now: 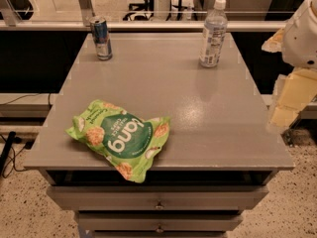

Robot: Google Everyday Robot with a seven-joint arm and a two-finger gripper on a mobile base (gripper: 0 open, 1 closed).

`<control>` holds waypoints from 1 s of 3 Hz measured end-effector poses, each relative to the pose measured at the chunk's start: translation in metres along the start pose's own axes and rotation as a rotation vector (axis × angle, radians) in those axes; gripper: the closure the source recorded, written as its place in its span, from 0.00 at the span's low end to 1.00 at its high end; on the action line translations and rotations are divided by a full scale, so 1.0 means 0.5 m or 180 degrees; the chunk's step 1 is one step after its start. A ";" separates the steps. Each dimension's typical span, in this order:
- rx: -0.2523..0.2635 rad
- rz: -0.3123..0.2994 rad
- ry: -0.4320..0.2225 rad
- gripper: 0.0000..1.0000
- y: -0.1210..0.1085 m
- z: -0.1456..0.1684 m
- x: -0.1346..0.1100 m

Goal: Move blue plastic bottle near green rice chip bag

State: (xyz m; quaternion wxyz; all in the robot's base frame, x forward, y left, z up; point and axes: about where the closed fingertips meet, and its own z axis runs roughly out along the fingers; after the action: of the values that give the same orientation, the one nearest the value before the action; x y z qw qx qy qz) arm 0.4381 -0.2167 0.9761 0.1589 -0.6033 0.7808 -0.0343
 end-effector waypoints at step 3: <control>0.0032 0.0223 -0.0561 0.00 -0.103 0.058 -0.052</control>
Offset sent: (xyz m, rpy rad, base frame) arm 0.0508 0.0164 -0.0129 0.2170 -0.0224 -0.0345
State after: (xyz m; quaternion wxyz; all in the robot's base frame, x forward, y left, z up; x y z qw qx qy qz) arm 0.5005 -0.2016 0.9665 0.2312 -0.5755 0.7842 0.0205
